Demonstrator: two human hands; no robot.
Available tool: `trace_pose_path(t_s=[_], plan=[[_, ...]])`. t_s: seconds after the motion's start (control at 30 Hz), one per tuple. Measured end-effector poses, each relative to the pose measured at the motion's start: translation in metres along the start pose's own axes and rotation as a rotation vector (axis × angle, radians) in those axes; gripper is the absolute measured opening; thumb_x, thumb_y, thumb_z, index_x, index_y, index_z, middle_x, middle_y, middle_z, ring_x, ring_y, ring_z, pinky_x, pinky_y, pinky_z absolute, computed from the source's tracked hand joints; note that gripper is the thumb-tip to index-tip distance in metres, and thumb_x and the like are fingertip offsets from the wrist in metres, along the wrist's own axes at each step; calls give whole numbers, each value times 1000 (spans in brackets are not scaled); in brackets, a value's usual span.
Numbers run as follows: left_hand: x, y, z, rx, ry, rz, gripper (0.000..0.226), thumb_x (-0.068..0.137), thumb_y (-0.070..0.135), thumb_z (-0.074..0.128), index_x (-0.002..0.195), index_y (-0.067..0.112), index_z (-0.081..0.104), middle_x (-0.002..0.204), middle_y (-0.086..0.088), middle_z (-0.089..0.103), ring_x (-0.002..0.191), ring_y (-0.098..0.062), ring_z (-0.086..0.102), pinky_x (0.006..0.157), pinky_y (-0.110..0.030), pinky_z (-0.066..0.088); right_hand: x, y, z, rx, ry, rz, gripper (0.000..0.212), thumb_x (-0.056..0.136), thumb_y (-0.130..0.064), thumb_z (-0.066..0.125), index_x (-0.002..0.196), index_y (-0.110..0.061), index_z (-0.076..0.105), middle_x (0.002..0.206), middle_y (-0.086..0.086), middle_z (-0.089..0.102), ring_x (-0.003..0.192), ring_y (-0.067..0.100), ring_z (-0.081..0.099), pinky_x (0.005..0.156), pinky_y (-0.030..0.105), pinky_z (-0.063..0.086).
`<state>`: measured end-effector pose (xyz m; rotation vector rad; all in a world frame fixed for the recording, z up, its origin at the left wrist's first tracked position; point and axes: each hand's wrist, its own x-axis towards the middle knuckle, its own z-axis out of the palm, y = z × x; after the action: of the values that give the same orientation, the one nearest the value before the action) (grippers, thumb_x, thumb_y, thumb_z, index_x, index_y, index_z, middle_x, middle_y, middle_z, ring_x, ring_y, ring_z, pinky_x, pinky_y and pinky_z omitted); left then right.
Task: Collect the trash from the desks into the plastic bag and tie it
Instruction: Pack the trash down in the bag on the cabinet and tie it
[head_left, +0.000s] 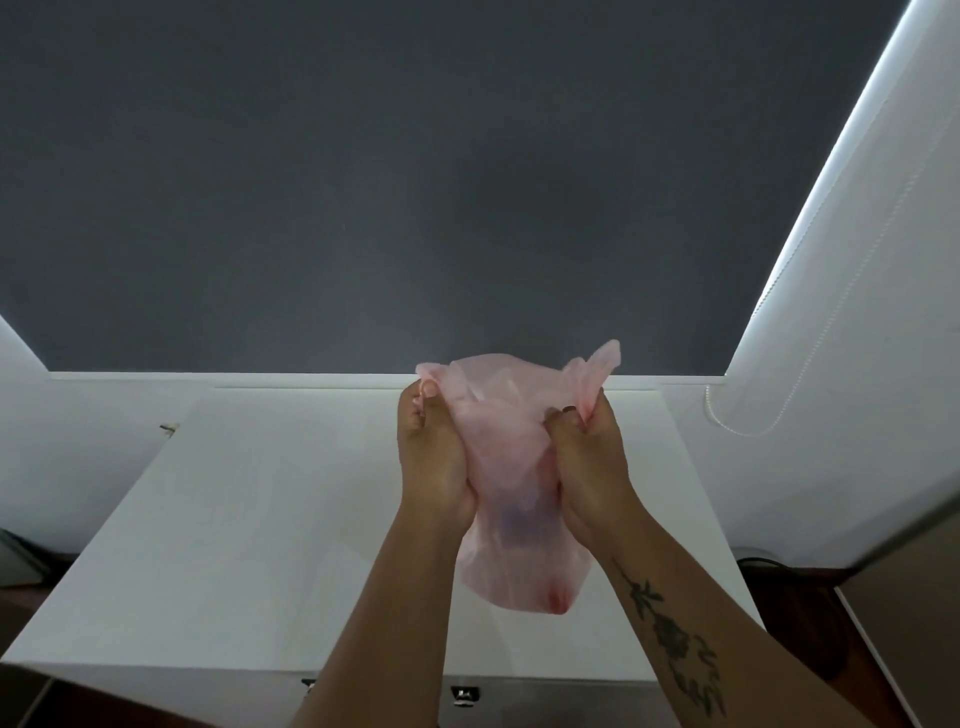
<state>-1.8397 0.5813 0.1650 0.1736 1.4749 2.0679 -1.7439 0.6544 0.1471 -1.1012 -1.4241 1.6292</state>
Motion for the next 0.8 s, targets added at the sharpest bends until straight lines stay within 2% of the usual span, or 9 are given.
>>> trace_pose_path(t_s=[0.1, 0.23, 0.33, 0.43, 0.57, 0.63, 0.7, 0.73, 0.8], plan=[[-6, 2, 5, 146, -42, 3, 54, 89, 52, 60, 132, 36, 32, 127, 2, 52, 108, -18, 61, 92, -41, 55, -3, -3, -2, 39, 76, 49, 27, 99, -38, 46, 111, -26, 67, 103, -4, 72, 99, 20, 68, 90, 38, 56], [-13, -18, -3, 418, -146, 186, 73, 94, 13, 53, 149, 31, 8, 143, 17, 38, 117, -8, 54, 95, -33, 51, -2, -6, -4, 227, 44, 90, 25, 101, -34, 45, 116, -24, 63, 101, 2, 75, 94, 24, 72, 90, 43, 56], [-11, -32, -10, 396, -29, 129, 56, 92, 12, 43, 144, 23, 24, 142, -11, 49, 126, -36, 53, 99, -54, 49, -5, -10, -5, 460, 10, 164, 24, 104, -27, 43, 117, -17, 60, 71, 2, 71, 77, 24, 74, 75, 38, 60], [-9, -34, -8, 199, 55, 28, 38, 95, 13, 52, 130, 15, 38, 119, -7, 64, 108, -24, 67, 89, -42, 58, -5, -9, -5, 636, 46, 275, 24, 105, -21, 40, 121, -13, 56, 62, 2, 52, 67, 22, 68, 78, 40, 57], [-13, -28, -5, -82, 4, -74, 26, 98, 13, 54, 123, 4, 54, 116, -7, 71, 93, -21, 73, 77, -39, 61, -3, -3, -6, 597, 82, 335, 32, 103, -33, 43, 124, -13, 56, 59, 0, 39, 49, 12, 40, 58, 27, 49], [-10, -27, -6, -106, -1, -94, 20, 100, 16, 51, 118, 10, 59, 103, -1, 74, 75, -18, 69, 72, -36, 59, -3, -2, -5, 531, 30, 313, 47, 98, -51, 43, 117, -11, 59, 60, 0, 49, 51, 10, 49, 59, 27, 51], [-9, -24, -5, -114, 24, -74, 12, 100, 16, 49, 110, 18, 56, 83, 3, 64, 58, -12, 51, 68, -29, 49, -6, -5, -5, 528, -59, 314, 67, 89, -71, 37, 111, -13, 64, 81, 7, 72, 76, 21, 71, 72, 37, 59], [-10, -21, -3, -125, 26, -69, 10, 101, 19, 48, 108, 20, 55, 76, 3, 56, 56, -11, 44, 66, -27, 44, -7, -6, -5, 534, -84, 314, 68, 89, -72, 33, 109, -16, 65, 92, 10, 75, 88, 28, 72, 73, 42, 59], [-14, -14, 1, -169, -14, -122, 14, 100, 28, 49, 98, 19, 60, 67, 5, 49, 53, -10, 41, 62, -26, 43, -8, -6, -8, 527, -120, 265, 52, 97, -52, 31, 88, -13, 64, 80, 9, 71, 79, 26, 69, 62, 34, 57]])
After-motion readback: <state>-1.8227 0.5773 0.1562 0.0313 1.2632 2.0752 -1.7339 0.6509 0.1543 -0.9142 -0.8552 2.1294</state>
